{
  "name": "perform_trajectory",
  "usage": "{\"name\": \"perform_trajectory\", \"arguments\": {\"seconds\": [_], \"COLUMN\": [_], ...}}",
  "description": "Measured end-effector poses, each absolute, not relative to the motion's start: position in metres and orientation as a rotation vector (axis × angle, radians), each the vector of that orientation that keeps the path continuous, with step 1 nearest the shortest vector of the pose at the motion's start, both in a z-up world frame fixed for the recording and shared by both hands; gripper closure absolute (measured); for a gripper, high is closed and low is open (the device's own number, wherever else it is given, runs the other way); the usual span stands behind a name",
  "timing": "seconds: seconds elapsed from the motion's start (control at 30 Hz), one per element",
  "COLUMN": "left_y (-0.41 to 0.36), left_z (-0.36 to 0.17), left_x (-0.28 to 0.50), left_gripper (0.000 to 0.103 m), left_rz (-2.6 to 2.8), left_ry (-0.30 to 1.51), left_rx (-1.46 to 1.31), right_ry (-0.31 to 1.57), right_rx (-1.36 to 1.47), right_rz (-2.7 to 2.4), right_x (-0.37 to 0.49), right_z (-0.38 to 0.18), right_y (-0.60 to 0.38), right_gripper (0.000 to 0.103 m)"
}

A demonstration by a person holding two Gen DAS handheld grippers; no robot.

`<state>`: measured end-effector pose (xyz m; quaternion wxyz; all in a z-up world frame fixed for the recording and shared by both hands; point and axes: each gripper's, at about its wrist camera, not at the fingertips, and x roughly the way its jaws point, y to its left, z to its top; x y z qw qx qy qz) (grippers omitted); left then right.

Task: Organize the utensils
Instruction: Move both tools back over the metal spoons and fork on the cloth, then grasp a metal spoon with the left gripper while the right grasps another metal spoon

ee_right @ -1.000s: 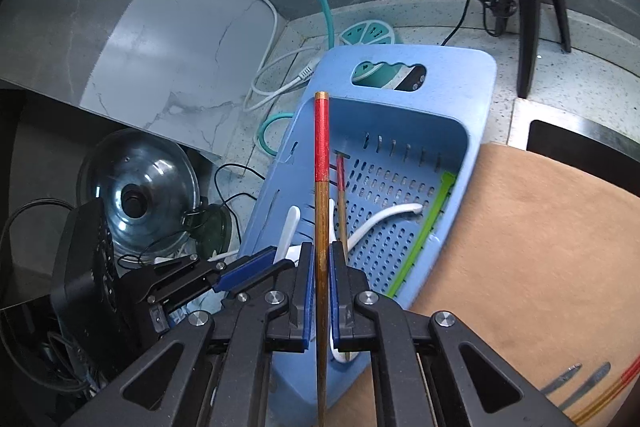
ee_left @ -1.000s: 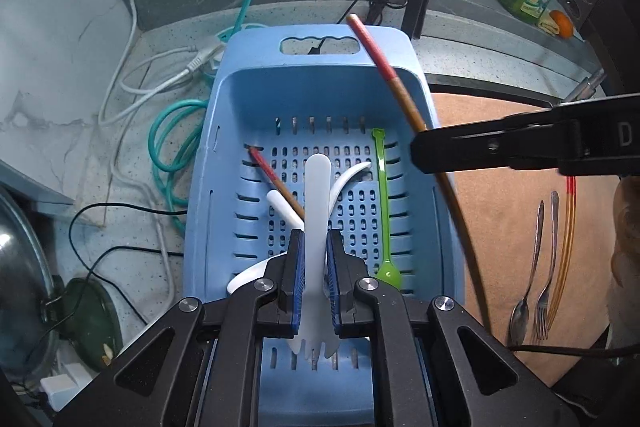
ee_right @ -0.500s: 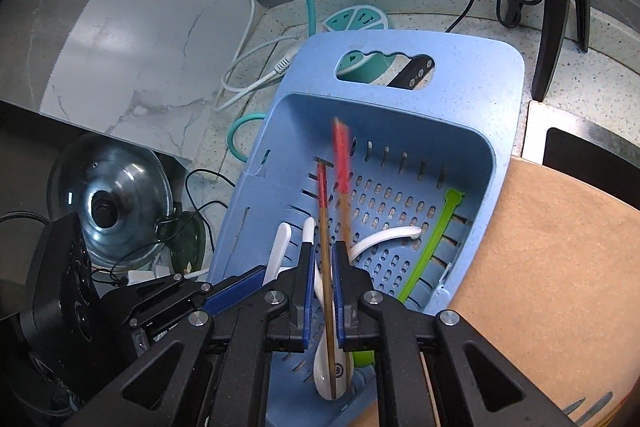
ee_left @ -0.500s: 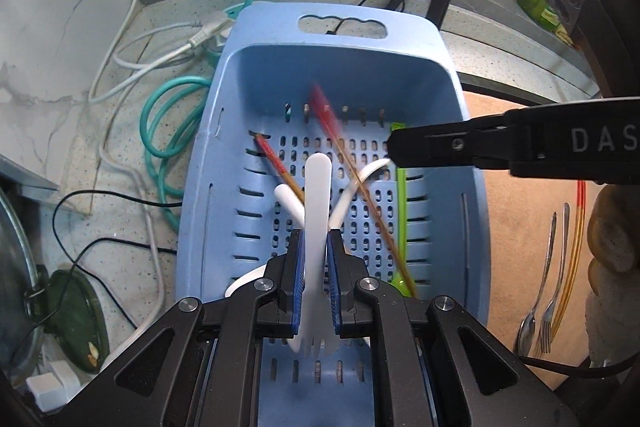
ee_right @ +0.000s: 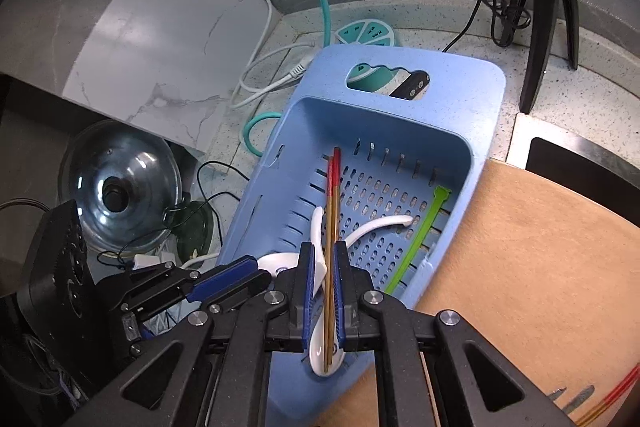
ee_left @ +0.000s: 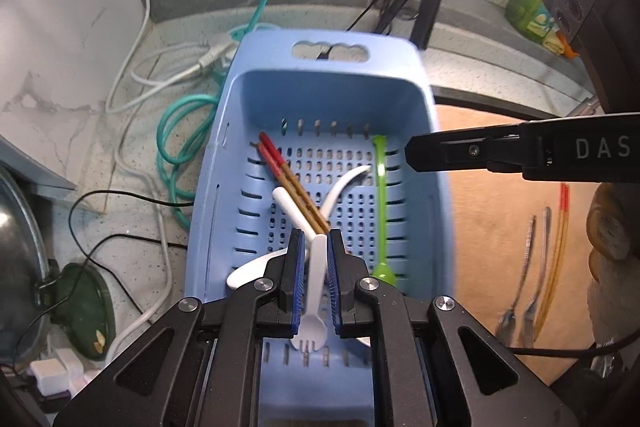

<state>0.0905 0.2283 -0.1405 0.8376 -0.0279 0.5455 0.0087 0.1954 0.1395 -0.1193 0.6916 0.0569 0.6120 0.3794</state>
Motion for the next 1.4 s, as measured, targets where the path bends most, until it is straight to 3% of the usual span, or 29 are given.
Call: {"name": "perform_trajectory", "arguments": {"seconds": [0.23, 0.4, 0.47, 0.63, 0.7, 1.17, 1.23, 1.3, 1.4], "left_y": [0.19, 0.155, 0.139, 0.1, 0.088, 0.051, 0.05, 0.05, 0.047], "left_z": [-0.107, -0.103, -0.106, -0.119, -0.124, -0.165, -0.169, -0.171, -0.175], "left_x": [0.068, 0.048, 0.04, 0.019, 0.014, -0.011, -0.011, -0.013, -0.012], "left_gripper": [0.093, 0.091, 0.091, 0.079, 0.078, 0.077, 0.074, 0.064, 0.063], "left_rz": [-0.034, -0.093, -0.116, -0.17, -0.177, -0.161, -0.164, -0.164, -0.174], "left_ry": [1.078, 1.052, 1.053, 1.066, 1.076, 1.131, 1.137, 1.14, 1.145], "left_rx": [-0.015, -0.018, -0.014, 0.0, 0.009, 0.04, 0.039, 0.045, 0.051], "right_ry": [1.313, 1.283, 1.28, 1.266, 1.269, 1.401, 1.414, 1.429, 1.458], "right_rx": [0.128, 0.139, 0.142, 0.134, 0.141, 0.278, 0.282, 0.275, 0.273], "right_rz": [0.874, 0.862, 0.847, 0.796, 0.775, 0.729, 0.747, 0.764, 0.765], "right_x": [0.182, 0.173, 0.17, 0.162, 0.158, 0.138, 0.135, 0.133, 0.131], "right_z": [-0.084, -0.068, -0.067, -0.068, -0.072, -0.131, -0.135, -0.141, -0.152], "right_y": [0.09, 0.033, 0.012, -0.042, -0.063, -0.111, -0.1, -0.087, -0.071], "right_gripper": [0.085, 0.072, 0.072, 0.067, 0.057, 0.056, 0.056, 0.056, 0.056]}}
